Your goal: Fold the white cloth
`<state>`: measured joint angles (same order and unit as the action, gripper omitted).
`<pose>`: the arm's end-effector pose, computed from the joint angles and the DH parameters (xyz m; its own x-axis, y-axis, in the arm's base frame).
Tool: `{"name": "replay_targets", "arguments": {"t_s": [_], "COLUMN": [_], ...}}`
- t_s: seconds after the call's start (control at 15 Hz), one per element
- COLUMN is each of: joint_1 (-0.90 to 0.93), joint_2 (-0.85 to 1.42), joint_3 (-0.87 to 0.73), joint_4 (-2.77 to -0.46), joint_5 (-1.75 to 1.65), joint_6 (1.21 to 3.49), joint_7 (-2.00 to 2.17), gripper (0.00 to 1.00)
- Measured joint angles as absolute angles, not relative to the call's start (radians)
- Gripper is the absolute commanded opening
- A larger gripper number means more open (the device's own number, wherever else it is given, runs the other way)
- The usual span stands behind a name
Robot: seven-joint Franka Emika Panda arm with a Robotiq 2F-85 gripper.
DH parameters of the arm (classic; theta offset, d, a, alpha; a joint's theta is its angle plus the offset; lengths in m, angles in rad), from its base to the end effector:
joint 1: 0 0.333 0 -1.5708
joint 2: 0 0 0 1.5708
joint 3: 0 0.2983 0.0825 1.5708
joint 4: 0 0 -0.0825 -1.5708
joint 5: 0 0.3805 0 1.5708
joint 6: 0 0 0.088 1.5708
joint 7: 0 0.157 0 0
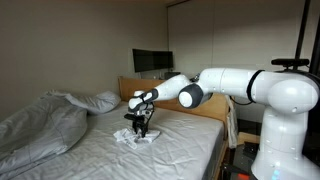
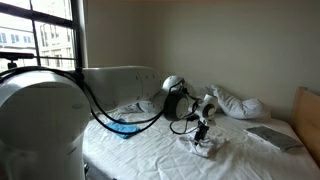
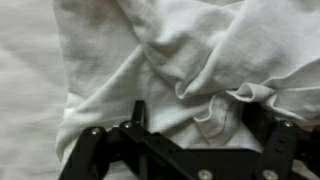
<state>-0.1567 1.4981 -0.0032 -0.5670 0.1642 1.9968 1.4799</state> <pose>0.7486 -0.1019 0.0031 -0.1417 -0.9790 -0.1468 -0.9892 0.1342 0.0598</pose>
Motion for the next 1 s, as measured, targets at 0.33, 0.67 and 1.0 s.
{"name": "replay_targets", "arguments": {"t_s": [0.33,0.67,1.0], "joint_1": [-0.125,-0.098,-0.087], "joint_2": [1.500,1.498,1.493], "joint_3": [-0.056,-0.085,-0.095], "joint_4": [-0.615,-0.607,-0.564], "joint_5": [0.147,0.136,0.125], "joint_6": [2.243,2.318,2.313], "joint_7": [1.480,1.480,1.480], "gripper": [1.00,1.00,1.00]}}
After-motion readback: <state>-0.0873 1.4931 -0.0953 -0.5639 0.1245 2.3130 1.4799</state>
